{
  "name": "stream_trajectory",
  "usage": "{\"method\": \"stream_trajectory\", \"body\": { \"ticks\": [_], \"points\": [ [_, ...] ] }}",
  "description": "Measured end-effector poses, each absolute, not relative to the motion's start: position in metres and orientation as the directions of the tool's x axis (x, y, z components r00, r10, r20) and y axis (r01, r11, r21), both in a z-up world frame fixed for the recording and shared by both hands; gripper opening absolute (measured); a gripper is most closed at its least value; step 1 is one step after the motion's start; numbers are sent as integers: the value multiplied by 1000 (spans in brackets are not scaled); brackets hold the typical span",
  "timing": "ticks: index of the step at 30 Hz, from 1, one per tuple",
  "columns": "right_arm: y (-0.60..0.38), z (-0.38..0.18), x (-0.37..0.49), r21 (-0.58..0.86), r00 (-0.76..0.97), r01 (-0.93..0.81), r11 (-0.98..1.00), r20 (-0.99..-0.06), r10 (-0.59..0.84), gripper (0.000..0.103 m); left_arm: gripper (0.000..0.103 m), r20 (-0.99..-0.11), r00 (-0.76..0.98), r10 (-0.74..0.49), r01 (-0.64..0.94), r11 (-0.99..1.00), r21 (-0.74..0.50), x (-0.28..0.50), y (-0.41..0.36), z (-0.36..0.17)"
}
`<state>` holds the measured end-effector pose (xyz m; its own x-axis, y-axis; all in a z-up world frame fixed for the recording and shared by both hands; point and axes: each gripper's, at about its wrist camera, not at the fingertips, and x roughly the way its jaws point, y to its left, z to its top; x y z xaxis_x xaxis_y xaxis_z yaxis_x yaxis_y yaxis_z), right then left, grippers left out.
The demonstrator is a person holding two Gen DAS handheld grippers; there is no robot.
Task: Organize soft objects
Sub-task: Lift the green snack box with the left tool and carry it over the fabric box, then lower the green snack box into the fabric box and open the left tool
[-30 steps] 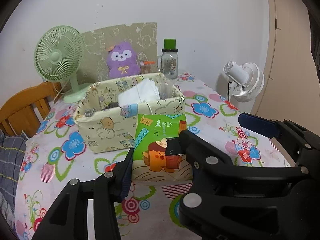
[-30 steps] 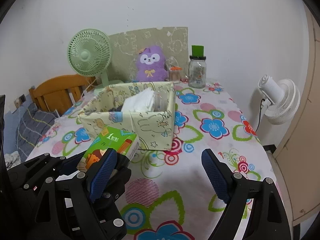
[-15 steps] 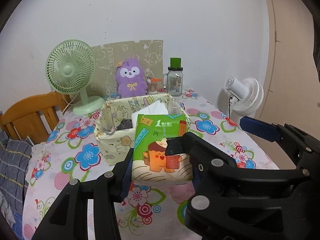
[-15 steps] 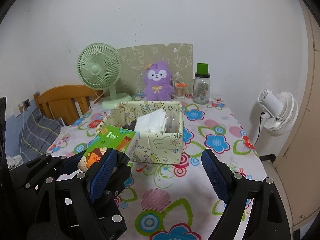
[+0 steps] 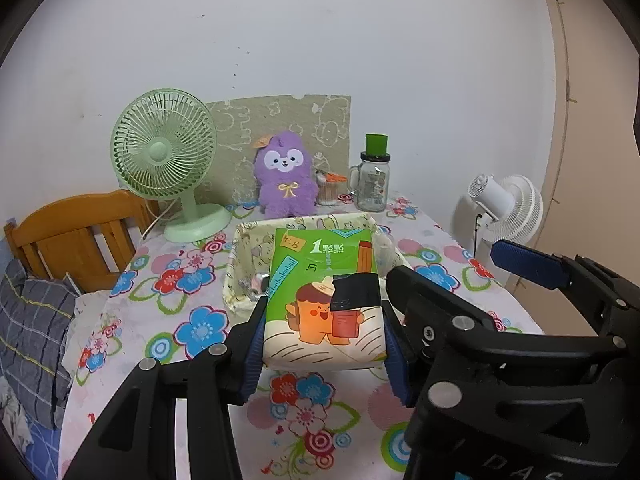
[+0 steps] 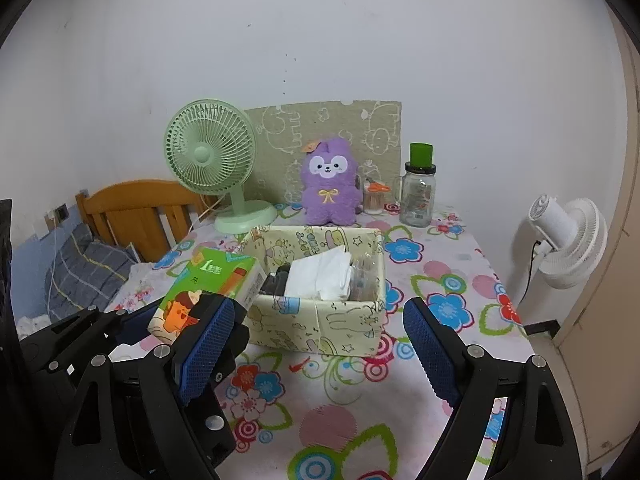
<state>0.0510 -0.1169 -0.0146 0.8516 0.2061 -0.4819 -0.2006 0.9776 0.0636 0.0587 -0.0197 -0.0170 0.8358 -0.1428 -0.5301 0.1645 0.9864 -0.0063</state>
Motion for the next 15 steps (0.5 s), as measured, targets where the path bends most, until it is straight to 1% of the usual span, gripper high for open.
{"method": "stream_trajectory", "body": {
  "ticks": [2,6,8,12,15],
  "points": [
    [-117,-14,56,72,849,-201,977,-484,211,90,52,-527,838,-140,162,987,-6,62,-19,-16],
    [-116,-14,65,76,847,-198,977,-489,209,98,52,-530,836,-139,157,988,-11,73,-16,-17],
    [-115,-13,70,64,852,-189,980,-485,196,99,52,-535,834,-137,154,988,-13,79,-14,-18],
    [-114,-14,80,61,854,-189,980,-483,194,103,52,-541,831,-127,139,990,-18,92,-10,-20],
    [-114,-15,90,70,851,-187,980,-486,198,103,52,-544,831,-119,131,991,-17,102,-9,-21]
  ]
}}
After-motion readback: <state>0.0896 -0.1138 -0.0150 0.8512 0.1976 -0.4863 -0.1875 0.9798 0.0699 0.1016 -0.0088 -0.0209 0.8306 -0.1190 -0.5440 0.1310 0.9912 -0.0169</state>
